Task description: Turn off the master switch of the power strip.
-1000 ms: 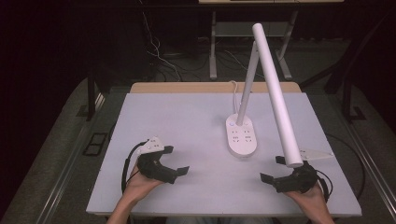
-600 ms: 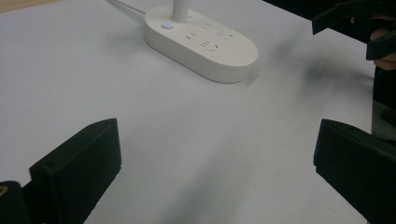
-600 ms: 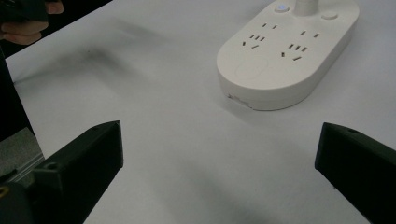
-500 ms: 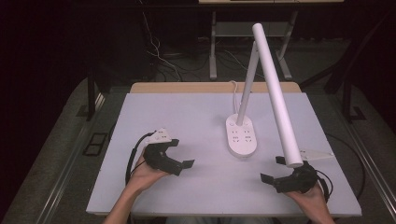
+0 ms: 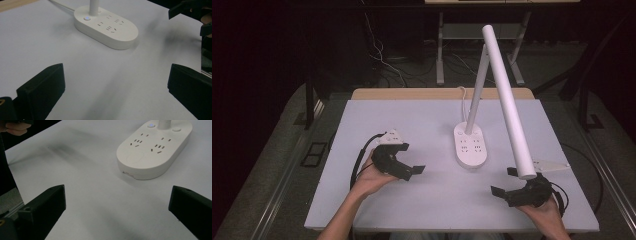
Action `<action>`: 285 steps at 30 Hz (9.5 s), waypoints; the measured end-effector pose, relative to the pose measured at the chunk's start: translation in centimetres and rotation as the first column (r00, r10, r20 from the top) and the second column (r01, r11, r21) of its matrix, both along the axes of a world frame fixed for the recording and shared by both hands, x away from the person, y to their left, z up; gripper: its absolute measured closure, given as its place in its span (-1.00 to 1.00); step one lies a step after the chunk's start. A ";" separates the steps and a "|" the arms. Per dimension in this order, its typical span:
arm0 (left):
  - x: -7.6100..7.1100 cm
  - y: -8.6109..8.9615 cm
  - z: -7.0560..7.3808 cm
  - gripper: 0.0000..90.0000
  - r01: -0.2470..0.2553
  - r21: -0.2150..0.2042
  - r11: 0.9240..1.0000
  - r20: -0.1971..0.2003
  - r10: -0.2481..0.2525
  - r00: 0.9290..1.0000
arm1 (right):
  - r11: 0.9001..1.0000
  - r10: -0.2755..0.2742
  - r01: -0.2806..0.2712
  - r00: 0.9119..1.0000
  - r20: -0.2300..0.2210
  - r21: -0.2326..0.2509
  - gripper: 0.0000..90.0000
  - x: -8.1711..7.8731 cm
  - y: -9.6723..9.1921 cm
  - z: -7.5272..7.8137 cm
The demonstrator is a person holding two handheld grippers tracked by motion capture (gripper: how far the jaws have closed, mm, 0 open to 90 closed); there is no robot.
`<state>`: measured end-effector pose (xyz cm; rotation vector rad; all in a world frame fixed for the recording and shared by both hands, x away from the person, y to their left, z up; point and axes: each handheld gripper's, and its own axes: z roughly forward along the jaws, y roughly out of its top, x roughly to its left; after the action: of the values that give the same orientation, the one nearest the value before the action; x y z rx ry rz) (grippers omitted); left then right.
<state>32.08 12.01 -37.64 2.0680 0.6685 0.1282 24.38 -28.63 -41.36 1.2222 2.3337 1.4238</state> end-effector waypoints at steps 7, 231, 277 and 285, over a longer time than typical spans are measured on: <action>1.1 -0.8 0.4 -1.00 0.018 0.019 1.000 -0.003 -0.018 1.000 | 1.000 0.002 -0.002 1.000 0.001 0.003 -0.99 0.0 0.0 0.0; 13.7 -12.4 -3.7 0.96 -0.152 -0.047 0.987 -0.162 0.143 0.977 | 1.000 -0.006 0.006 1.000 0.017 -0.003 -0.99 0.2 -1.1 -0.2; 6.5 0.0 2.0 -1.00 -0.133 -0.143 0.981 -0.060 0.125 0.990 | 1.000 -0.010 0.010 1.000 0.021 -0.001 -0.99 0.2 -0.9 -0.2; 4.2 1.9 2.1 -1.00 -0.150 -0.140 0.979 -0.037 0.146 0.989 | 1.000 -0.010 0.010 1.000 0.024 -0.007 -0.99 0.2 -0.8 -0.2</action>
<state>36.29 13.91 -35.55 1.8854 0.8247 0.1343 24.61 -29.46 -41.60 1.2061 2.3119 1.4182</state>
